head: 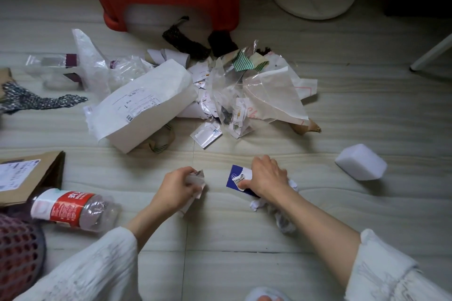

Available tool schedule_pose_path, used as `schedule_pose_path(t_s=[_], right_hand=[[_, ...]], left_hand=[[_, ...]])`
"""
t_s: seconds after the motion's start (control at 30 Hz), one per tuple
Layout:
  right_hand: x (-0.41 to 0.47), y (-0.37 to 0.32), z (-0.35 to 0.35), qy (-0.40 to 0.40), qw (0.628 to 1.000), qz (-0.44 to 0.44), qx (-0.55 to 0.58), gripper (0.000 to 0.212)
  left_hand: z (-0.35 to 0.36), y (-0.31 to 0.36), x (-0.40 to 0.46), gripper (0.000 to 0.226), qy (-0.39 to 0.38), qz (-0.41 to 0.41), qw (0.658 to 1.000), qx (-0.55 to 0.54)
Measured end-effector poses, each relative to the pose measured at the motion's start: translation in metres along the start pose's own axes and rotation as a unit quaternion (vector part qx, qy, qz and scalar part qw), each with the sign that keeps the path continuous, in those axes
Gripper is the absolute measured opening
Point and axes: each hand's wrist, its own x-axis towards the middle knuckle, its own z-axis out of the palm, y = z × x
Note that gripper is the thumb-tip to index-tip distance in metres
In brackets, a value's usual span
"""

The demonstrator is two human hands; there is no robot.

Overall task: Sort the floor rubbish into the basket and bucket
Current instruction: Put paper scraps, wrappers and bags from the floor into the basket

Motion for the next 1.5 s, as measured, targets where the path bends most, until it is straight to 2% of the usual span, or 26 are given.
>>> schedule_pose_path(t_s=[0.07,0.13,0.23,0.3,0.37,0.43,0.5,0.6,0.8,0.87,0.97,1.03,1.1,1.17,1.23,1.27,1.3,1.33,1.37,1.43,1.5], right_hand=[[-0.003,0.000,-0.002,-0.005,1.000,-0.006,-0.017,0.053],[-0.008,-0.002,-0.007,-0.004,1.000,-0.022,0.017,0.041],[-0.022,-0.008,-0.020,-0.027,0.987,-0.018,0.155,0.017],[-0.041,-0.018,-0.038,-0.042,0.967,-0.015,0.253,0.013],[-0.064,-0.035,-0.064,-0.040,0.952,-0.032,0.301,0.017],[-0.090,-0.053,-0.093,-0.035,0.939,-0.064,0.336,0.011],[-0.123,-0.076,-0.123,-0.021,0.928,-0.093,0.359,0.005],[-0.162,-0.109,-0.150,-0.014,0.915,-0.130,0.381,0.014],[-0.240,-0.199,-0.182,-0.002,0.907,-0.220,0.358,0.012],[-0.260,-0.235,-0.178,-0.008,0.897,-0.240,0.370,0.018],[-0.280,-0.286,-0.151,-0.052,0.893,-0.253,0.369,0.023],[-0.284,-0.312,-0.122,-0.102,0.893,-0.250,0.360,0.020],[-0.285,-0.332,-0.093,-0.121,0.899,-0.226,0.355,0.015],[-0.287,-0.350,-0.069,-0.150,0.899,-0.207,0.355,0.016],[-0.290,-0.362,-0.054,-0.198,0.885,-0.185,0.379,0.010],[-0.293,-0.365,-0.051,-0.218,0.879,-0.179,0.383,0.020],[-0.293,-0.367,-0.048,-0.228,0.875,-0.175,0.389,0.037],[-0.293,-0.367,-0.047,-0.232,0.877,-0.173,0.383,0.047],[-0.294,-0.366,-0.048,-0.229,0.884,-0.176,0.368,0.050],[-0.294,-0.358,-0.056,-0.216,0.896,-0.184,0.341,0.042],[-0.294,-0.345,-0.066,-0.202,0.903,-0.198,0.324,0.033]], left_hand=[[-0.003,-0.005,-0.005,0.022,-0.005,-0.026,0.999,-0.038],[-0.010,-0.009,-0.008,0.025,-0.009,-0.055,0.994,-0.095],[-0.028,-0.007,-0.014,0.022,0.001,-0.077,0.982,-0.170],[-0.051,0.005,-0.026,0.020,0.012,-0.067,0.980,-0.184],[-0.082,0.022,-0.040,0.027,0.032,-0.044,0.982,-0.180],[-0.116,0.040,-0.056,0.038,0.056,-0.012,0.986,-0.157],[-0.155,0.058,-0.082,0.030,0.085,0.032,0.988,-0.125],[-0.203,0.077,-0.117,0.022,0.126,0.086,0.984,-0.093],[-0.285,0.049,-0.209,0.022,0.195,0.129,0.970,-0.065],[-0.302,0.012,-0.240,0.017,0.243,0.098,0.963,-0.059],[-0.312,-0.052,-0.276,0.020,0.293,0.020,0.948,-0.121],[-0.310,-0.090,-0.292,0.027,0.308,-0.037,0.936,-0.168],[-0.307,-0.121,-0.301,0.024,0.317,-0.085,0.923,-0.200],[-0.304,-0.151,-0.302,0.010,0.317,-0.113,0.913,-0.229],[-0.301,-0.162,-0.301,0.010,0.310,-0.129,0.913,-0.231],[-0.300,-0.163,-0.302,0.007,0.301,-0.133,0.917,-0.224],[-0.300,-0.159,-0.303,0.012,0.282,-0.132,0.925,-0.219],[-0.298,-0.157,-0.302,0.027,0.254,-0.130,0.934,-0.215],[-0.297,-0.156,-0.298,0.039,0.230,-0.128,0.941,-0.214],[-0.296,-0.147,-0.296,0.047,0.203,-0.122,0.952,-0.194],[-0.296,-0.133,-0.296,0.041,0.197,-0.110,0.960,-0.165]])
